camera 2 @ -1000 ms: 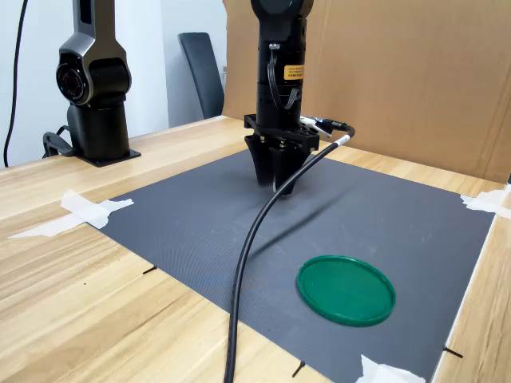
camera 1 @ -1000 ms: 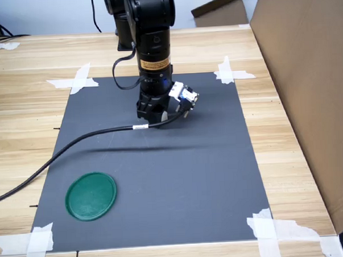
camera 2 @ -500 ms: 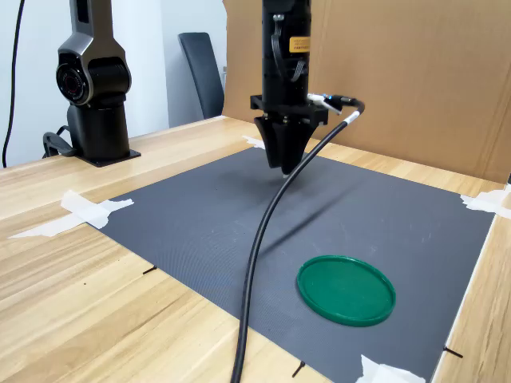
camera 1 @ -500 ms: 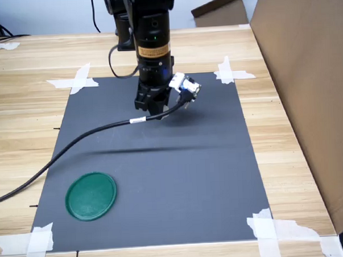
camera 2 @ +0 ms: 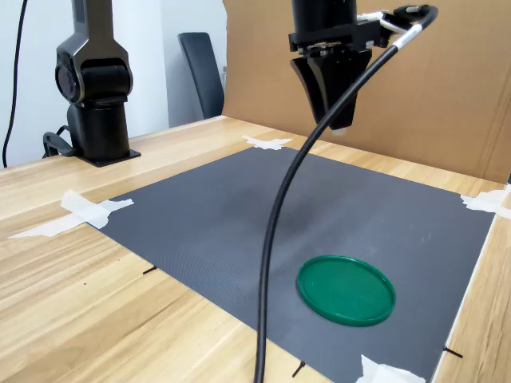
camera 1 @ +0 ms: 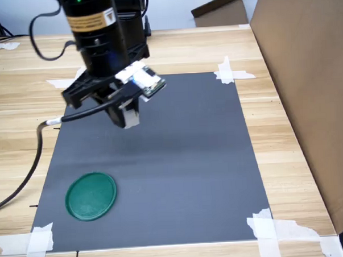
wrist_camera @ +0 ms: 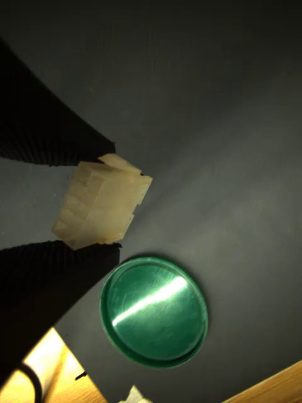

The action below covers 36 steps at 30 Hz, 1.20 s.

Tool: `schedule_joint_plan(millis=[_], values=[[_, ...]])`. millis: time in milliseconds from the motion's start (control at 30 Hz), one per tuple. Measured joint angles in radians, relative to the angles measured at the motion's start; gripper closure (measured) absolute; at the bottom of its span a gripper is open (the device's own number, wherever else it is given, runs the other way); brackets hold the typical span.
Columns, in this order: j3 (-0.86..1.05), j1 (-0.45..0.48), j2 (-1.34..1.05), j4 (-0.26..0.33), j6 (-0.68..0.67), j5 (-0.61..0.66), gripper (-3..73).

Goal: Grasp a white terminal and put it in the green lid.

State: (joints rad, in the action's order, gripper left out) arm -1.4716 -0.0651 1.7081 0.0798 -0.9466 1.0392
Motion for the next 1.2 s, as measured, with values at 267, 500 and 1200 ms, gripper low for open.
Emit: schedule_joint_plan(millis=[267, 500, 1200], values=[[-0.096, 0.097, 0.082, 0.003, -0.002, 0.004, 41.7], [-0.163, 0.112, 0.163, -0.011, 0.025, 0.025, 41.7], [-0.211, 0.159, 0.378, -0.119, 0.12, 0.005, 41.7]])
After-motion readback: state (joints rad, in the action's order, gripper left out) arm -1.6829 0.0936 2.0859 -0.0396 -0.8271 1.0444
